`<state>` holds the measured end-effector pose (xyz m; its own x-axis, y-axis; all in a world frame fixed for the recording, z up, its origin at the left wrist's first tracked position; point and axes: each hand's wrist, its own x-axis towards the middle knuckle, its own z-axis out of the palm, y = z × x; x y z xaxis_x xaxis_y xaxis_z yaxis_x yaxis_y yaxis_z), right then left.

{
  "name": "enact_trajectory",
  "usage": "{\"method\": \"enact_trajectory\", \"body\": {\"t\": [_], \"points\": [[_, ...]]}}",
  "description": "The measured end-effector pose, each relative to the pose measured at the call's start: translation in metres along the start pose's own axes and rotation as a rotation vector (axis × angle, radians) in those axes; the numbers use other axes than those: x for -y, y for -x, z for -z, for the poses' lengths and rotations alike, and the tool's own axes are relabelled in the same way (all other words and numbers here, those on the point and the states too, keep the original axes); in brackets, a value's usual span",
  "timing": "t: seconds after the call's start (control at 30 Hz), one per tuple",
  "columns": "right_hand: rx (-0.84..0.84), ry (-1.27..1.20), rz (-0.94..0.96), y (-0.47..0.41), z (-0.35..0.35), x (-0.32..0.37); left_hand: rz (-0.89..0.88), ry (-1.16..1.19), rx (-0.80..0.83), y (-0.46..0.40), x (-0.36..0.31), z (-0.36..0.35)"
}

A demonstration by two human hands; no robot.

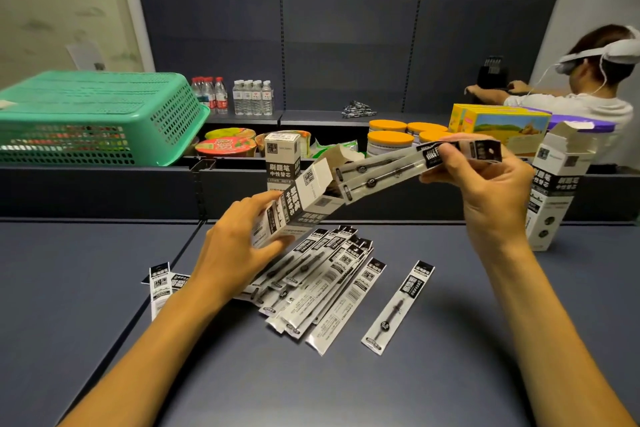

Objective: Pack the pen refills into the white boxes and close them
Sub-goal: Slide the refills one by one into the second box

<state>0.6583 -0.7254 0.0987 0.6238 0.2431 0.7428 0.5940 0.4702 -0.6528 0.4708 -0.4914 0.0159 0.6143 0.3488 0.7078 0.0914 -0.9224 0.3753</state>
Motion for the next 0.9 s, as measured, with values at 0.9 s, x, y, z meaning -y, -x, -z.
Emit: {"method": "enact_trajectory", "body": {"t": [0.9], "points": [[0.344,0.314,0.424,0.02,-0.038,-0.021,-0.024,-0.002,0.029,-0.001,0.001,-0.002]]}}
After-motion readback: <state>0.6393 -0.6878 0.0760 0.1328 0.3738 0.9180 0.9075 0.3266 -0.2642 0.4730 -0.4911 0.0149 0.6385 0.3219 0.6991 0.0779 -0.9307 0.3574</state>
